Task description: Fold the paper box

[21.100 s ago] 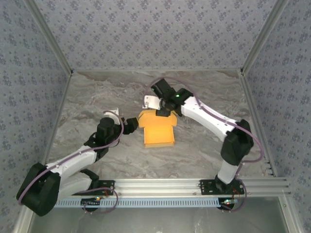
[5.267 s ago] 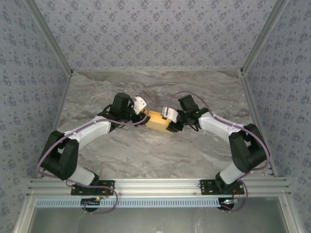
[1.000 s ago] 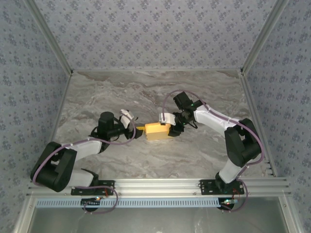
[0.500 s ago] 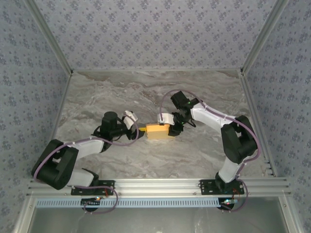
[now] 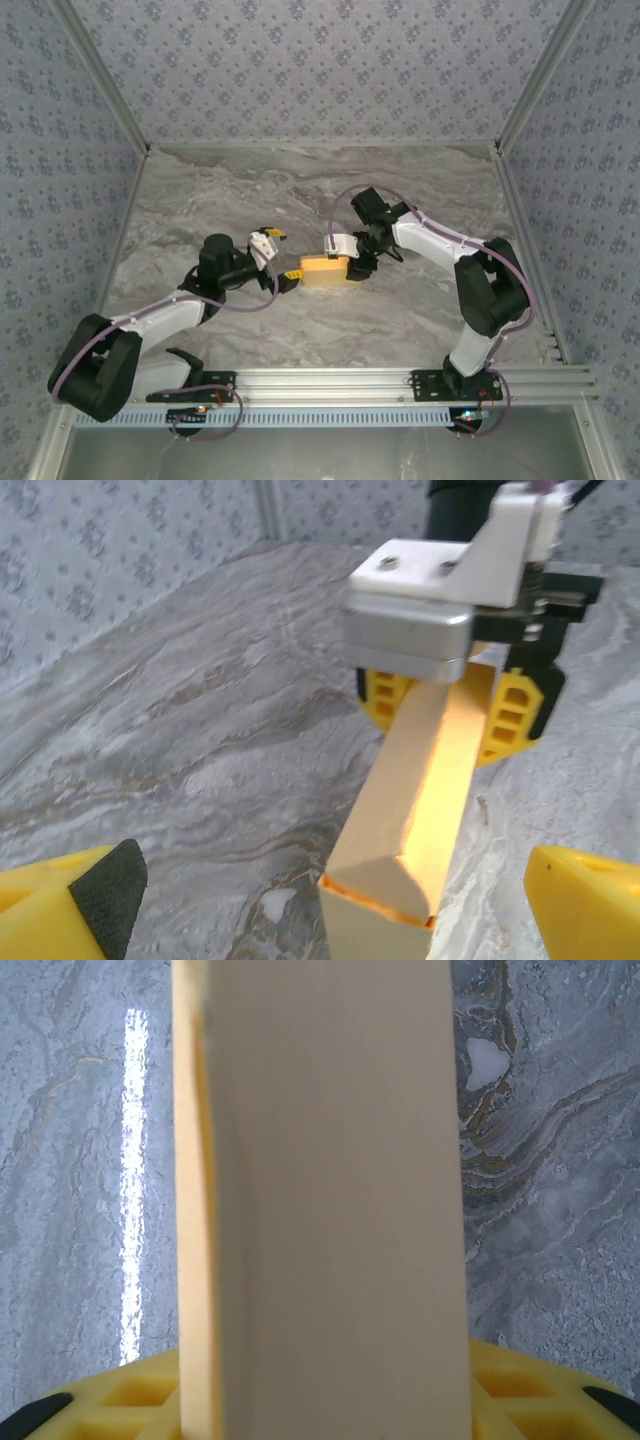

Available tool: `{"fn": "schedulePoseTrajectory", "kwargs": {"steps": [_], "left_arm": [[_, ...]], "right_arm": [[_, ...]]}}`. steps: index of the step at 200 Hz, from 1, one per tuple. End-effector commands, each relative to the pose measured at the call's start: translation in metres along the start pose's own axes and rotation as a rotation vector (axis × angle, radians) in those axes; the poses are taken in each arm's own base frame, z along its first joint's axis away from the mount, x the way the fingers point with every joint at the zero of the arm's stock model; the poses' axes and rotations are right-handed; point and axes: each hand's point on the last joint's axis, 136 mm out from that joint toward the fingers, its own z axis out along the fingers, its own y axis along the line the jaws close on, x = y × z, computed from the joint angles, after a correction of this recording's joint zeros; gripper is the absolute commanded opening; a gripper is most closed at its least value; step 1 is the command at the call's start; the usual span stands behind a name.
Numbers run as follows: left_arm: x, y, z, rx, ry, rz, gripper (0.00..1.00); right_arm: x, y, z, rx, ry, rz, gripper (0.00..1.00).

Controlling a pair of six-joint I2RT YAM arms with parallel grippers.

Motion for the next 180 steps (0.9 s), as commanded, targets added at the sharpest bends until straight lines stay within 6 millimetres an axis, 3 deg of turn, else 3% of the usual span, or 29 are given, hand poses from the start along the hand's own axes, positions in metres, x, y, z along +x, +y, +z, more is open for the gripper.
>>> {"fn": "schedulePoseTrajectory", "kwargs": {"steps": [1,16,40,72,88,112,122,129,161,173,180], "left_arm": [[0.008,-0.027,0.005,0.158,-0.017,0.098,0.99],[0.013,-0.025,0.017,0.152,-0.005,0.116,0.99],[0.014,-0.021,0.033,0.173,0.029,0.11,0.91],[0.02,-0.031,0.042,0.234,0.059,0.111,0.73],[0.027,-0.036,0.045,0.245,0.071,0.1,0.7],[0.036,-0.04,0.049,0.256,0.092,0.087,0.56],[0.04,-0.039,0.05,0.251,0.104,0.081,0.55],[0.042,-0.039,0.051,0.252,0.11,0.077,0.55],[0.046,-0.037,0.053,0.245,0.13,0.077,0.51],[0.047,-0.036,0.053,0.242,0.14,0.076,0.47],[0.049,-0.036,0.054,0.246,0.147,0.076,0.46]], "right_arm": [[-0.009,0.006,-0.003,-0.038,-0.04,-0.049,0.49],[-0.011,0.009,-0.003,-0.06,-0.049,-0.06,0.49],[-0.013,0.01,-0.003,-0.077,-0.054,-0.06,0.49],[-0.014,0.008,-0.005,-0.06,-0.056,-0.062,0.5],[-0.014,0.004,-0.006,-0.036,-0.052,-0.051,0.54],[-0.018,-0.002,-0.011,0.013,-0.078,-0.027,0.59],[-0.024,-0.007,-0.018,0.051,-0.102,-0.022,0.62],[-0.018,-0.001,-0.015,0.047,-0.101,0.0,0.63],[-0.026,-0.002,-0.044,0.134,-0.201,0.045,0.66],[-0.027,-0.001,-0.058,0.161,-0.249,0.086,0.79],[-0.027,-0.003,-0.07,0.183,-0.288,0.127,0.8]]}}
